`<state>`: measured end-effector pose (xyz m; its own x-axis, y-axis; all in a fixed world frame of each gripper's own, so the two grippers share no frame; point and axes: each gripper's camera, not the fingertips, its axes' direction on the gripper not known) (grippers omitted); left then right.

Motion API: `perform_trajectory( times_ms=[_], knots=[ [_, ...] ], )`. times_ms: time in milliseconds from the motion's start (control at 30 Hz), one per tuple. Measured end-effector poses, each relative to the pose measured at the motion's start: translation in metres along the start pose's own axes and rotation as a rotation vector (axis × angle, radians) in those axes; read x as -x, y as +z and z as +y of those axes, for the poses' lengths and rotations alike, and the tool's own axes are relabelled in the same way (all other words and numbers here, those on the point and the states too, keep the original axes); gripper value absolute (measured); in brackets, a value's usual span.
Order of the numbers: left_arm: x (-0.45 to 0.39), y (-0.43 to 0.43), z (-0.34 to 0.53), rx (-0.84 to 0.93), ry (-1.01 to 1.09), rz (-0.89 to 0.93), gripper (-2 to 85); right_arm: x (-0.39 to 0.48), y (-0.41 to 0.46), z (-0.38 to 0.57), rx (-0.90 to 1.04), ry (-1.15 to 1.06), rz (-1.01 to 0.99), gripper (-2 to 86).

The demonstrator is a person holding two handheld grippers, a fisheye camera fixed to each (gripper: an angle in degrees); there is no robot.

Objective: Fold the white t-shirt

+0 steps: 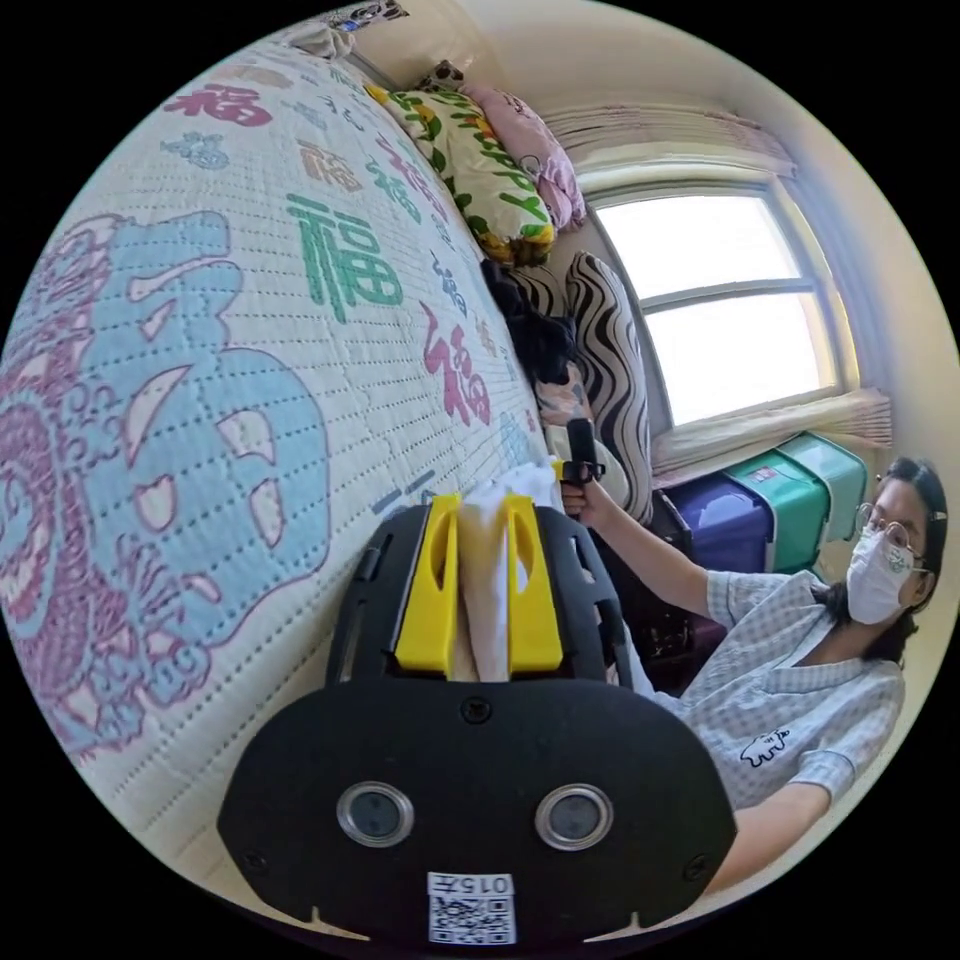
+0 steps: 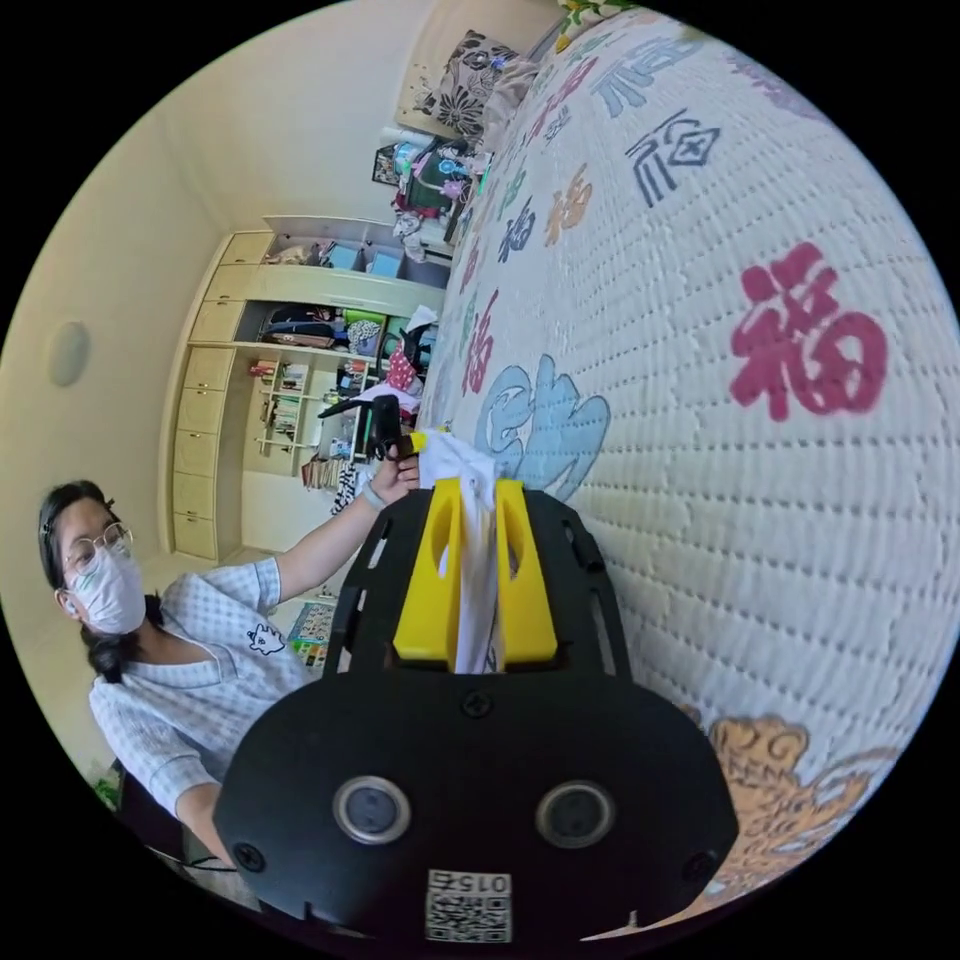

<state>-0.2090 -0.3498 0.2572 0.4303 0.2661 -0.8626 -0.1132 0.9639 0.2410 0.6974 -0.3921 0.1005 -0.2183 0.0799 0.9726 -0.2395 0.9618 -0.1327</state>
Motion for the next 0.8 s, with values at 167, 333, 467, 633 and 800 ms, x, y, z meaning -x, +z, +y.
perform_trajectory(
  times_ms=[167,333,467,633,800],
  knots=[
    [-0.051,-0.037,-0.019,0.015,0.200,-0.094,0.5,0.058,-0.015,0.001,0.002,-0.108,0.051,4.6],
    [-0.155,-0.106,-0.019,-0.179,0.539,-0.066,-0.1,0.189,-0.053,0.013,-0.112,-0.442,0.098,4.5],
    [-0.241,-0.142,0.013,-0.232,0.798,-0.115,-0.2,0.282,-0.057,0.042,-0.104,-0.674,0.198,4.6],
    [-0.279,-0.150,0.075,-0.220,0.914,-0.142,-0.1,0.357,-0.031,0.116,-0.049,-0.898,0.322,4.6],
    [-0.266,-0.122,0.152,-0.106,0.862,-0.182,-0.1,0.351,0.018,0.187,0.054,-0.871,0.354,4.7]
  ],
)
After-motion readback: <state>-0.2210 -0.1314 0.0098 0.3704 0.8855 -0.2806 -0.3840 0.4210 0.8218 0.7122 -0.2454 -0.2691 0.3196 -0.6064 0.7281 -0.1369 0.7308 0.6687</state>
